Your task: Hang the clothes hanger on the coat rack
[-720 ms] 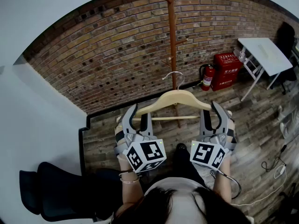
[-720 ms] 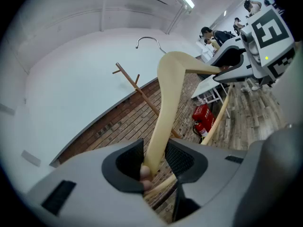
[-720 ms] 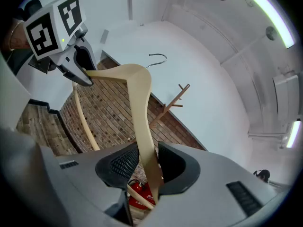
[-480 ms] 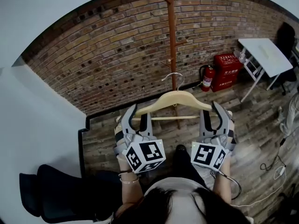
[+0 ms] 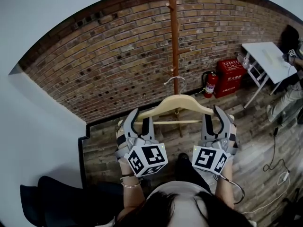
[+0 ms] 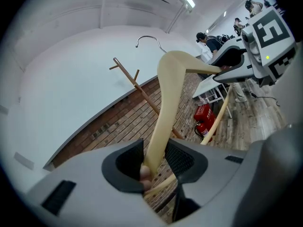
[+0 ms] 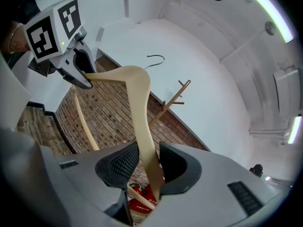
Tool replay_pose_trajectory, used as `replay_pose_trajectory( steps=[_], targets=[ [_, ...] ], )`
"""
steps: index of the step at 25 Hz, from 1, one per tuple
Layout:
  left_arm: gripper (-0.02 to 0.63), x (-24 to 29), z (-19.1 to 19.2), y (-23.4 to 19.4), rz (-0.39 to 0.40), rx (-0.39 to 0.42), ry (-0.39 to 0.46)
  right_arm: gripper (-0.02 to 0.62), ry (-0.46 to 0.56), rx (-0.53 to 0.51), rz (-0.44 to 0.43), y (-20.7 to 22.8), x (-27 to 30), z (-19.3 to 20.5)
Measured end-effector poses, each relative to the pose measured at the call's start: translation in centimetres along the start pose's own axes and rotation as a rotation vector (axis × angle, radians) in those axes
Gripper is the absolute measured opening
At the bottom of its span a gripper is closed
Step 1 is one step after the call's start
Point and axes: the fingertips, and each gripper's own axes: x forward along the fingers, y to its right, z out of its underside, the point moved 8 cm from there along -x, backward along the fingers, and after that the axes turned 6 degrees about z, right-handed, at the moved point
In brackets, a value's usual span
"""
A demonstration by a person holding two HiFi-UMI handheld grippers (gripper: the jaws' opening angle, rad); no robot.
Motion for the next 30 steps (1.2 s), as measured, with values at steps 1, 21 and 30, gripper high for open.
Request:
replay_pose_trajectory(
  steps=[1,21,30],
  targets=[
    [0.14,0.5,0.0,-0.2,0.003,0.008,0.001,0.137,-0.001,0.0,-0.001,0.1,0.5,-0.1],
    [0.141,10.7,-3.1,-2.4,0.003,0.031,0.008,0.143,0.005,0.01,0.0,2.4,11.0,1.2],
    [0.141,15.0,-4.5,-3.2,-0.019,-0.001,0.002,0.143,0.032,-0.002,-0.013,3.4,15.9,1.8]
  ],
)
